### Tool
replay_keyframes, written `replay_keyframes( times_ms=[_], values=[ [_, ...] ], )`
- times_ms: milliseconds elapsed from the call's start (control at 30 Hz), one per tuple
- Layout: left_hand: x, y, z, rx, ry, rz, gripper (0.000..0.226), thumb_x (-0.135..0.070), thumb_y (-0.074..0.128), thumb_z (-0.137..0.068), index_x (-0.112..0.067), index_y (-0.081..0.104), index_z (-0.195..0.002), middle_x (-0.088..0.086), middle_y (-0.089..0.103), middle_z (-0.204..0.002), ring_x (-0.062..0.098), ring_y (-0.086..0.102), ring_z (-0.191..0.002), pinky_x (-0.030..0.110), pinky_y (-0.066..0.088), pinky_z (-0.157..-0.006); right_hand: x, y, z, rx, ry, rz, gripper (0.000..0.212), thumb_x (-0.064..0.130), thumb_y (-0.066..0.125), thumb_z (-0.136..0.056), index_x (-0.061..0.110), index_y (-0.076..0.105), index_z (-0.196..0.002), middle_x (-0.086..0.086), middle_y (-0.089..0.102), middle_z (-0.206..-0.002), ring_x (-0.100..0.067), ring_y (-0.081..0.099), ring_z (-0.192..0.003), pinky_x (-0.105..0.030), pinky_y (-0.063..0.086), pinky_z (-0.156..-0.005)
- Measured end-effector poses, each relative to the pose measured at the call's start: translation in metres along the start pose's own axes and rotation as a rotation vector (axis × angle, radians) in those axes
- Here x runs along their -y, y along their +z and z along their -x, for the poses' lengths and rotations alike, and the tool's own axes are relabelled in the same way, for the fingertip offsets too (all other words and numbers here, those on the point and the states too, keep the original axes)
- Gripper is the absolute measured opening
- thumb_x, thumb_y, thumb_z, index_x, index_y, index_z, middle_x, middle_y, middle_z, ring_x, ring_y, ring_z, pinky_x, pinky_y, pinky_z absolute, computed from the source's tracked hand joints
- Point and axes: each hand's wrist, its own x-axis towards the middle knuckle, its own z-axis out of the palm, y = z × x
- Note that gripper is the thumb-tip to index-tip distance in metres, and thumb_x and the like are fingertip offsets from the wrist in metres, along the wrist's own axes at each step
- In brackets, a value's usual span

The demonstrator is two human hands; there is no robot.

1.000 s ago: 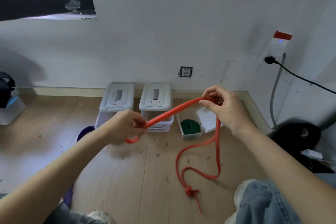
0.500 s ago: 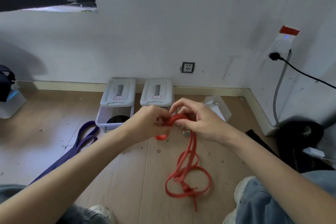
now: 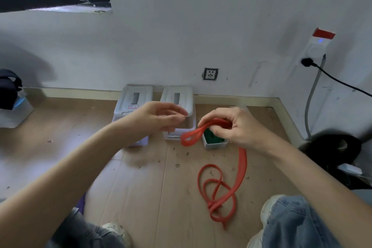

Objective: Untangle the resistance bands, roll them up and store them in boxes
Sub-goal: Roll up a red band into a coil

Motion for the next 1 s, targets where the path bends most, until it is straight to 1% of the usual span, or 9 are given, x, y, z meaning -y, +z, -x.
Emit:
replay_keyframes(
  times_ms=[67,167,267,333,467,600,667,833,1000],
  values=[
    [-0.001,0.013,-0.003,0.057,0.031,-0.076,0.017,-0.025,0.071,-0.074,-0.022,0.073,-0.091,0.004,0.073,-0.088,0.007,0.067,-0.082,0.015,0.052,-0.074,0.001,0.003,-0.002,-0.022,-0.029,-0.005,0.023,-0.003,0.062,-0.082,0.016,0.072,-0.091,0.001,0.07,-0.086,-0.025,0.063,-0.079,-0.034,0.049,-0.072],
    [0.003,0.024,-0.006,0.095,0.038,-0.089,0.015,-0.023,0.073,-0.075,-0.022,0.074,-0.09,0.0,0.073,-0.084,0.005,0.067,-0.079,0.016,0.052,-0.076,0.002,0.005,-0.004,-0.098,-0.052,-0.035,0.019,-0.001,0.065,-0.082,0.015,0.072,-0.09,0.01,0.068,-0.084,-0.005,0.064,-0.082,-0.015,0.049,-0.077],
    [0.004,0.025,-0.009,0.082,0.03,-0.052,0.034,-0.034,0.074,-0.066,-0.02,0.072,-0.097,0.006,0.072,-0.095,0.011,0.067,-0.088,0.025,0.053,-0.086,-0.001,0.008,-0.007,-0.137,-0.042,-0.012,0.013,0.006,0.064,-0.086,0.016,0.07,-0.093,0.014,0.066,-0.08,0.003,0.061,-0.08,-0.009,0.045,-0.075],
    [0.005,0.026,-0.009,0.079,0.021,-0.03,0.039,-0.035,0.075,-0.064,-0.02,0.07,-0.1,0.008,0.07,-0.099,0.013,0.067,-0.092,0.029,0.053,-0.089,-0.002,0.008,-0.009,-0.125,-0.031,0.015,0.011,0.01,0.063,-0.087,0.014,0.069,-0.095,0.008,0.068,-0.083,0.001,0.061,-0.082,-0.011,0.045,-0.075],
    [0.005,0.029,-0.008,0.128,-0.009,-0.032,0.032,-0.036,0.071,-0.069,-0.018,0.073,-0.095,-0.002,0.073,-0.093,0.006,0.067,-0.089,0.013,0.05,-0.076,-0.002,0.008,-0.01,-0.108,-0.037,0.067,0.01,0.013,0.062,-0.089,0.014,0.068,-0.096,0.007,0.068,-0.084,0.004,0.059,-0.08,-0.008,0.043,-0.072],
    [0.003,0.03,-0.006,0.204,-0.097,0.164,0.029,-0.034,0.07,-0.068,-0.018,0.074,-0.092,0.001,0.073,-0.096,0.008,0.068,-0.091,0.013,0.05,-0.073,0.0,0.007,-0.009,-0.104,-0.04,0.06,0.009,0.017,0.06,-0.09,0.017,0.066,-0.097,0.001,0.07,-0.086,-0.006,0.062,-0.082,-0.022,0.05,-0.075],
    [0.002,0.029,-0.005,0.225,-0.119,0.232,0.021,-0.028,0.069,-0.07,-0.017,0.075,-0.088,0.0,0.073,-0.087,0.007,0.068,-0.083,0.013,0.05,-0.071,0.001,0.006,-0.008,-0.092,-0.06,0.047,0.006,0.019,0.06,-0.09,0.02,0.064,-0.095,0.003,0.069,-0.084,-0.005,0.061,-0.08,-0.02,0.049,-0.073],
    [0.0,0.013,-0.003,0.25,-0.209,0.109,0.013,-0.024,0.071,-0.069,-0.016,0.076,-0.078,-0.004,0.069,-0.071,0.003,0.064,-0.069,0.011,0.049,-0.064,-0.003,-0.002,-0.004,0.068,-0.048,0.09,0.007,0.023,0.065,-0.086,0.028,0.061,-0.09,0.01,0.054,-0.059,-0.005,0.047,-0.054,-0.013,0.034,-0.055],
    [-0.001,0.006,-0.001,0.303,-0.165,0.216,0.017,-0.022,0.071,-0.068,-0.012,0.076,-0.081,-0.001,0.071,-0.075,0.006,0.066,-0.072,0.015,0.051,-0.066,0.001,0.001,-0.002,0.137,-0.016,-0.058,0.026,0.019,0.072,-0.081,0.029,0.057,-0.1,0.006,0.067,-0.085,-0.006,0.064,-0.072,-0.028,0.055,-0.07]
  ],
)
